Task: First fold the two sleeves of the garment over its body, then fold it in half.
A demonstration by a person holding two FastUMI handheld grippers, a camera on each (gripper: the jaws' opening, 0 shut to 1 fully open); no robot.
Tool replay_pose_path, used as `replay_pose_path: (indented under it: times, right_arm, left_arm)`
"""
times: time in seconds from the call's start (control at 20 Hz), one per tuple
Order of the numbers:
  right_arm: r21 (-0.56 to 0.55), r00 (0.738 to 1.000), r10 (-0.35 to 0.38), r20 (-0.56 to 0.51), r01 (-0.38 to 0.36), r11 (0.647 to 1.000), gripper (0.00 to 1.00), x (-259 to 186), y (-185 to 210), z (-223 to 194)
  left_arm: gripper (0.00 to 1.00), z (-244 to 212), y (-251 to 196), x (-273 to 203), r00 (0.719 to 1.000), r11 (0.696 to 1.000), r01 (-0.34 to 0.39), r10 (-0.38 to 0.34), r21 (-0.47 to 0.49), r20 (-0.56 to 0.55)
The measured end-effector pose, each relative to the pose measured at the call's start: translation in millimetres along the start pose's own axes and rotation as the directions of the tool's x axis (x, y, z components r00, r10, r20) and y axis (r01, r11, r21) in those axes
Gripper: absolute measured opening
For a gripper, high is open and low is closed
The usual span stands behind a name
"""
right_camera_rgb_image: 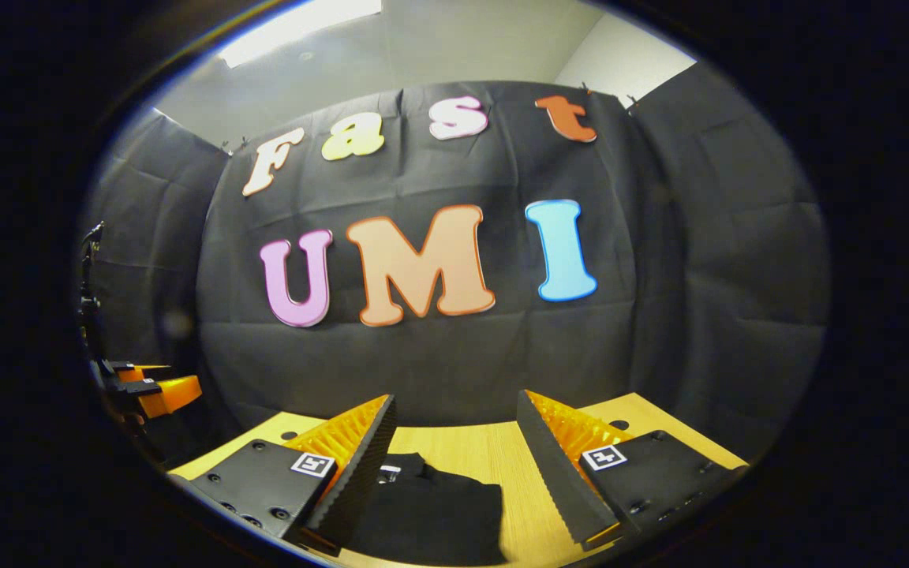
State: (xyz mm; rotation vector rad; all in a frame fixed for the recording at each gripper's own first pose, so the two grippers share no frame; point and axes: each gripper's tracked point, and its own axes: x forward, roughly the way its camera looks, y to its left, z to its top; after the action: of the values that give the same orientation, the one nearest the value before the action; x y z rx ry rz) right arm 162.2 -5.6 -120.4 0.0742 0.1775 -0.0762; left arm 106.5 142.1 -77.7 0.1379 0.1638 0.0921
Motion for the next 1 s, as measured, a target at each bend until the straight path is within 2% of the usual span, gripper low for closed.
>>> replay_pose_path:
  times: [0.05,0.1,0.15,0.2,0.25,0.3,0.35,0.45,0.5,0.55,0.6,0.65,0.7,0.75,0.8,0.85,0.9,1.0]
  right_arm:
    - [0.000,0.999,-0.010,0.046,0.010,1.000,0.97,-22.7,5.5,13.1]
    - [-0.003,0.997,-0.017,0.076,0.017,1.000,0.93,-46.0,10.1,22.4]
    - [-0.012,0.995,-0.022,0.101,0.023,1.000,0.96,-67.9,16.4,30.5]
    - [-0.023,0.993,-0.028,0.114,0.031,0.999,0.94,-90.2,22.3,35.4]
    - [-0.033,0.992,-0.030,0.122,0.034,0.999,0.93,-110.4,27.7,39.2]
    - [-0.039,0.992,-0.029,0.126,0.034,0.999,0.96,-128.7,33.7,41.8]
    - [-0.041,0.991,-0.026,0.134,0.032,0.999,0.94,-144.1,38.2,45.4]
    - [-0.036,0.986,-0.021,0.163,0.028,0.999,0.96,-168.3,44.2,55.8]
    - [-0.038,0.984,-0.015,0.179,0.022,0.999,0.96,-176.3,45.2,60.2]
    - [-0.044,0.982,-0.009,0.188,0.017,0.999,0.96,-182.2,44.3,64.1]
    - [-0.050,0.981,-0.003,0.196,0.013,0.999,0.96,-185.7,42.2,66.4]
    - [-0.053,0.980,0.001,0.198,0.010,0.999,0.99,-189.7,39.0,68.5]
    - [-0.051,0.982,0.007,0.190,0.003,0.999,0.96,-191.1,36.5,69.0]
    - [-0.045,0.985,0.016,0.172,-0.008,0.999,0.99,-193.2,34.8,67.0]
    - [-0.045,0.985,0.027,0.169,-0.020,0.999,0.94,-196.7,33.5,66.4]
    - [-0.046,0.984,0.021,0.177,-0.013,0.999,0.96,-197.8,28.4,69.5]
    - [-0.044,0.984,0.006,0.180,0.002,0.999,0.96,-199.1,19.5,71.2]
    - [-0.041,0.984,0.018,0.178,-0.011,0.999,0.96,-200.6,21.9,70.1]
  left_arm:
    - [1.00,11.1,-2.4,-16.3,1.000,1.000,0.011,-0.011,-0.005,0.025]
    - [0.99,20.1,-6.2,-33.4,0.999,1.000,0.028,-0.027,-0.009,0.043]
    - [1.00,28.4,-8.6,-52.3,0.997,0.999,0.044,-0.043,-0.014,0.061]
    - [0.99,36.5,-13.1,-68.8,0.995,0.998,0.064,-0.062,-0.025,0.074]
    - [0.99,41.2,-17.3,-83.8,0.993,0.996,0.086,-0.083,-0.039,0.080]
    - [1.00,45.1,-21.6,-96.9,0.991,0.993,0.109,-0.105,-0.051,0.080]
    - [1.00,48.4,-25.2,-107.2,0.989,0.990,0.130,-0.126,-0.053,0.079]
    - [1.00,56.1,-22.5,-123.8,0.989,0.991,0.129,-0.127,-0.023,0.081]
    - [0.99,64.4,-21.2,-131.6,0.988,0.993,0.121,-0.120,-0.010,0.101]
    - [0.92,71.8,-24.3,-136.9,0.985,0.992,0.123,-0.121,-0.006,0.119]
    - [0.91,75.8,-29.1,-139.9,0.985,0.992,0.123,-0.121,-0.006,0.125]
    - [0.99,78.3,-32.8,-142.9,0.984,0.993,0.121,-0.119,-0.009,0.129]
    - [0.99,82.0,-36.1,-145.8,0.985,0.993,0.114,-0.111,-0.014,0.130]
    - [0.99,83.8,-38.3,-148.9,0.986,0.994,0.107,-0.104,-0.020,0.131]
    - [0.91,89.5,-44.2,-151.8,0.984,0.993,0.116,-0.111,-0.025,0.143]
    - [0.91,95.4,-50.7,-154.3,0.980,0.992,0.123,-0.118,-0.024,0.157]
    - [0.99,97.6,-53.7,-155.6,0.981,0.993,0.119,-0.115,-0.019,0.155]
    - [0.99,102.0,-56.7,-159.7,0.980,0.993,0.115,-0.112,-0.007,0.165]
